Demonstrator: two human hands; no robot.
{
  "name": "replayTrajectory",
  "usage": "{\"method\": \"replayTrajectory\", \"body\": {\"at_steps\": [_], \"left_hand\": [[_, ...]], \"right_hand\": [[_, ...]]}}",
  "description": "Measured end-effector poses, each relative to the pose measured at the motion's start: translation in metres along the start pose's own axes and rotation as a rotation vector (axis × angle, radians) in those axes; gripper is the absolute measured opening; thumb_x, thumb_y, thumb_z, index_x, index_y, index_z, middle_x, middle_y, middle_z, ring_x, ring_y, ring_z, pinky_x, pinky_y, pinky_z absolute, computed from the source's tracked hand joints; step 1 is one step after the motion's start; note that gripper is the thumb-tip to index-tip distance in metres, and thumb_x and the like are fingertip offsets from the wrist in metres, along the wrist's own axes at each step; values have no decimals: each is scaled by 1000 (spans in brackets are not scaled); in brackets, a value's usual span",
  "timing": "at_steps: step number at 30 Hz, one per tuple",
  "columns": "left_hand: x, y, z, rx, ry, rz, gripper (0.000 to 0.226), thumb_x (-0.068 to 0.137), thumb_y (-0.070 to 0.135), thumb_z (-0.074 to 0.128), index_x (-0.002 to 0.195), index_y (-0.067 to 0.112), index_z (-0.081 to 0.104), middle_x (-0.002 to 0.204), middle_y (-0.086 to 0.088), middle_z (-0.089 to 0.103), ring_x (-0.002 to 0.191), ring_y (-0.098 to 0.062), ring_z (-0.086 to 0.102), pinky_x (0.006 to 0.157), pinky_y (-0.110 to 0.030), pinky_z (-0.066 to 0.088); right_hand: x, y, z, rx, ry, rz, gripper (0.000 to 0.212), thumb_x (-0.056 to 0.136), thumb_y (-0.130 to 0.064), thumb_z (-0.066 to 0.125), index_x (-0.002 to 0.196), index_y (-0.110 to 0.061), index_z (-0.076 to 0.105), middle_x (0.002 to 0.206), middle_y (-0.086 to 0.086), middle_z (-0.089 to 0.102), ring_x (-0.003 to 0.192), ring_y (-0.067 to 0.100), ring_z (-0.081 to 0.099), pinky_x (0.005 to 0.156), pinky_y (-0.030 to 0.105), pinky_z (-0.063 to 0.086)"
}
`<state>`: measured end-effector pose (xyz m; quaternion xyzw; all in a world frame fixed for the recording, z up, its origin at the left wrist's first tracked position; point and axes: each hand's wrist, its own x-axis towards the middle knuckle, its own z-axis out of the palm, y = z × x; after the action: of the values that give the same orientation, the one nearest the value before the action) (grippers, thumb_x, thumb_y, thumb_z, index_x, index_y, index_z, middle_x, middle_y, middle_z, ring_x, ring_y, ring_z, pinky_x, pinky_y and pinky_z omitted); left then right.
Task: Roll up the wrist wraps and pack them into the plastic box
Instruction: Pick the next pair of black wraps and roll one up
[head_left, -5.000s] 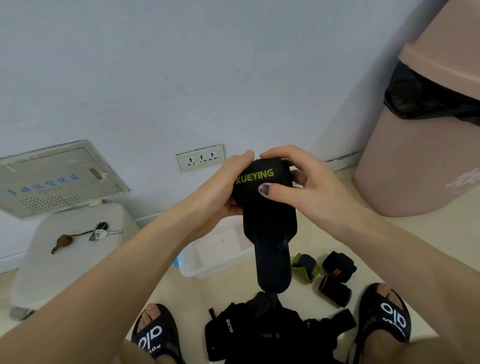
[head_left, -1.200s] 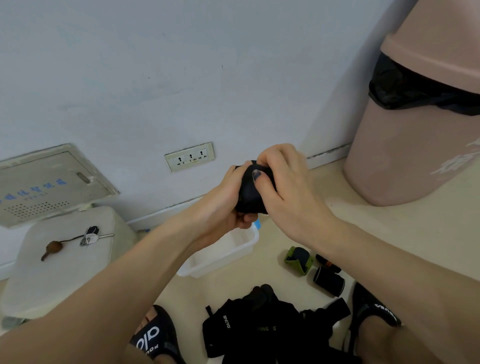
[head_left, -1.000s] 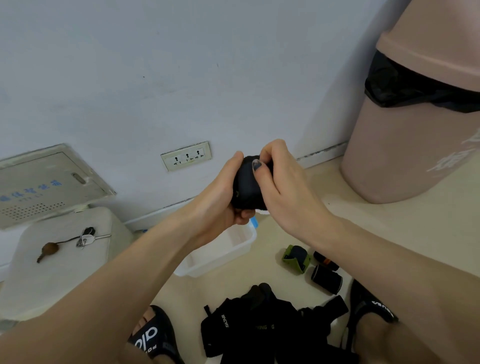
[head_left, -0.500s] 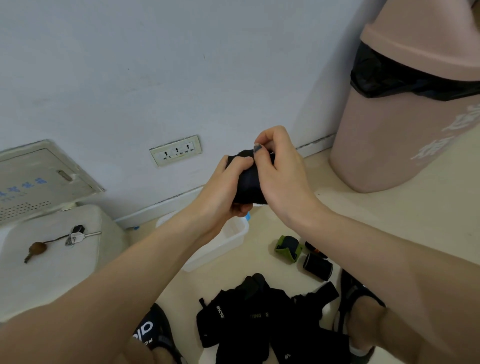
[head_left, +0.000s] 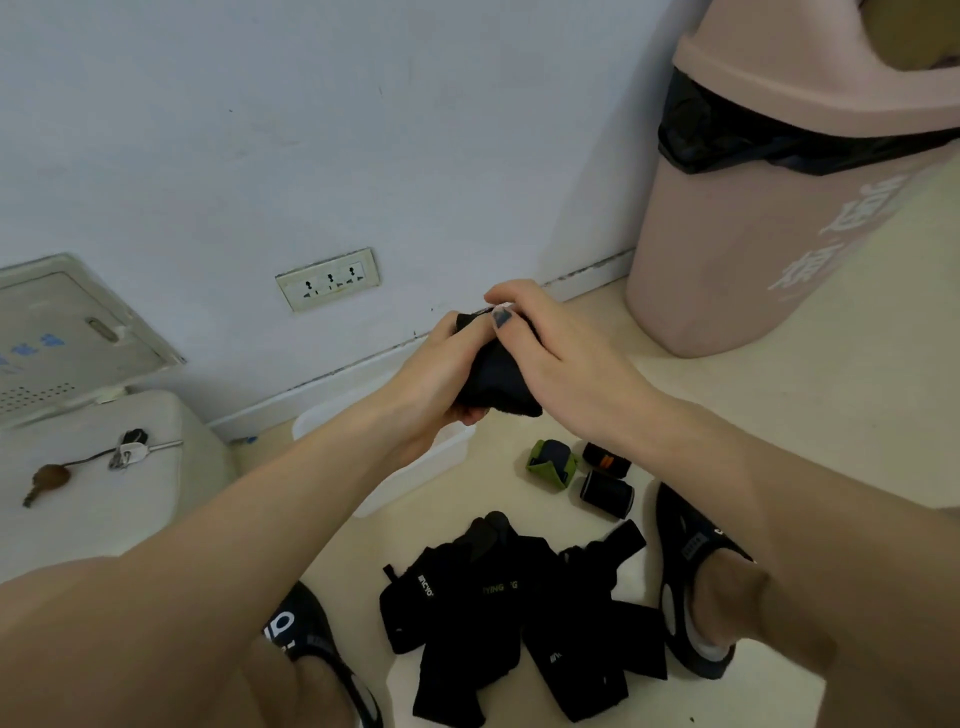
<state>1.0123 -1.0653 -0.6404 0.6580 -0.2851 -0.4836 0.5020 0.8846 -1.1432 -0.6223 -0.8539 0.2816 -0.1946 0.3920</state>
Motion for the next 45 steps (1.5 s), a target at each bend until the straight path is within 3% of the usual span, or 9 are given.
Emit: {"method": "replayTrajectory", "body": {"at_steps": [4, 10, 14, 17, 21, 26, 30, 36, 45], "left_hand": [[-7, -13, 1, 4, -23, -24, 34, 102, 48, 55, 108, 14, 50, 77, -5, 59, 57, -19, 49, 52, -29, 37], [-9, -38, -2, 106, -121, -136, 60, 100, 68, 41, 130, 16, 47, 92, -9, 70, 68, -23, 61, 61, -32, 50], [-13, -51, -7, 32, -154, -229, 57, 105, 63, 29, 133, 20, 53, 103, -10, 73, 78, -22, 70, 83, -35, 60], [-13, -61, -15, 40, -144, -275, 54, 105, 64, 30, 140, 26, 45, 122, -14, 66, 90, -26, 76, 94, -38, 60], [-18, -89, -36, 358, -146, -335, 52, 104, 64, 34, 146, 34, 32, 129, -10, 58, 99, -22, 76, 95, -36, 59], [-8, -125, -61, 568, -209, -522, 38, 104, 49, 51, 133, 24, 49, 120, -7, 66, 99, -20, 73, 87, -31, 59], [14, -158, -56, 564, -116, -529, 31, 103, 39, 56, 126, 18, 54, 119, -10, 67, 93, -18, 69, 90, -34, 56], [33, -228, -24, 707, -177, -544, 58, 98, 34, 62, 147, 19, 36, 110, -8, 64, 92, -22, 59, 72, -31, 45], [62, -300, 0, 824, -284, -555, 78, 92, 26, 70, 157, 17, 28, 144, -13, 48, 120, -26, 55, 99, -35, 49]], "right_hand": [[-16, 9, -5, -160, -155, -55, 48, 101, -40, 54, 147, -28, 45, 125, -10, 56, 110, 10, 52, 87, 27, 45], [-23, 26, 9, -404, -282, -117, 105, 78, -41, 81, 160, -17, 21, 140, 2, 54, 125, 21, 51, 92, 32, 47], [-21, 33, 17, -499, -341, -87, 94, 79, -36, 82, 152, -14, 29, 119, 3, 58, 101, 21, 55, 73, 36, 47], [-19, 49, 25, -481, -331, -22, 76, 76, -37, 82, 136, -10, 44, 115, 4, 62, 101, 27, 62, 81, 44, 54], [-31, 90, 34, -417, -348, 172, 70, 72, -39, 87, 126, -13, 51, 107, 0, 61, 95, 24, 61, 79, 39, 54], [-46, 144, 43, -523, -500, 306, 73, 76, -40, 86, 133, -11, 50, 122, 7, 52, 109, 26, 56, 86, 34, 49], [-37, 178, 59, -491, -454, 441, 69, 79, -39, 84, 132, -7, 52, 125, 10, 49, 107, 25, 52, 84, 31, 44], [-33, 231, 102, -522, -431, 497, 74, 85, -41, 79, 141, -6, 46, 129, 15, 56, 118, 34, 56, 95, 43, 53], [-26, 299, 150, -484, -452, 523, 64, 91, -31, 76, 139, -6, 41, 137, 19, 50, 128, 36, 49, 104, 45, 46]]}}
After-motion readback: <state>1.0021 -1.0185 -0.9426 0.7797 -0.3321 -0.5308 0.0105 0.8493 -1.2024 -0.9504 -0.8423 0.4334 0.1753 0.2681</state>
